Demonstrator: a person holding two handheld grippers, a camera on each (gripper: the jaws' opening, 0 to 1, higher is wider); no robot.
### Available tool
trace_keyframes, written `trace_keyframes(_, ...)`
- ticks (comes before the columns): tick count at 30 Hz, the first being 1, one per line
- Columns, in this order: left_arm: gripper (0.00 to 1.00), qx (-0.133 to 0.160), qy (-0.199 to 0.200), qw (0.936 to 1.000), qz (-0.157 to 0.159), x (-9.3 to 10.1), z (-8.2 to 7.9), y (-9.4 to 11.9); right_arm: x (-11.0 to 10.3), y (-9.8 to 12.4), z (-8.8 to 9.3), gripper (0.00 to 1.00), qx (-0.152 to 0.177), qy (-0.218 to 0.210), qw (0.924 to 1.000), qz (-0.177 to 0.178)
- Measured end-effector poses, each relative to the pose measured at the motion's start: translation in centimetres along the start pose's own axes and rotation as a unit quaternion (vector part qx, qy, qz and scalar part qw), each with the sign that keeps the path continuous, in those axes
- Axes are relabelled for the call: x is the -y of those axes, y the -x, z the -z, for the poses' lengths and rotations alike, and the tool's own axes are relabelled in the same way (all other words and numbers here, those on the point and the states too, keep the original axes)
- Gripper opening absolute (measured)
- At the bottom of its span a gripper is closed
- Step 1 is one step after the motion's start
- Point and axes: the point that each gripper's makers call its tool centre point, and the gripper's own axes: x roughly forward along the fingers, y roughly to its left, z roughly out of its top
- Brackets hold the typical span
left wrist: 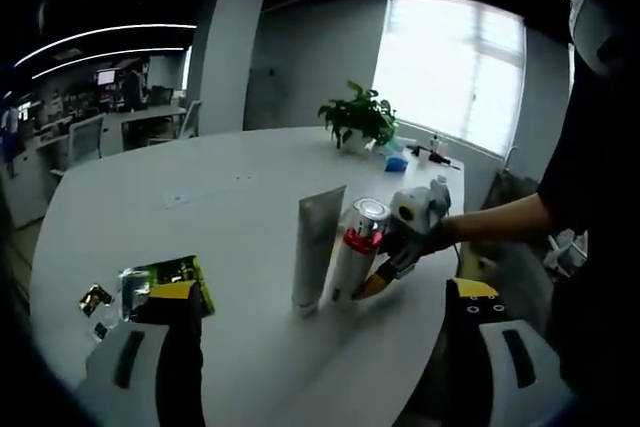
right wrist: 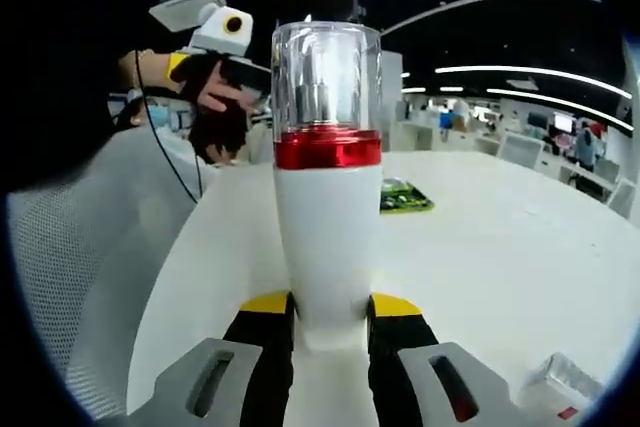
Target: Arrange the skincare products in the storage area until every visible bottle or jar stands upright without overlapping.
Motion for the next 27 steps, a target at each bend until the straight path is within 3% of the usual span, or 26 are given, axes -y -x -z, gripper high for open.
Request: trace_keyframes(27,0.99,-0.012,0.002,0.9999,-0.008,-0.6,0.6,0.4,2.1,-0.7,-0.4,0.2,0.001,0.004,1.0,-0.006)
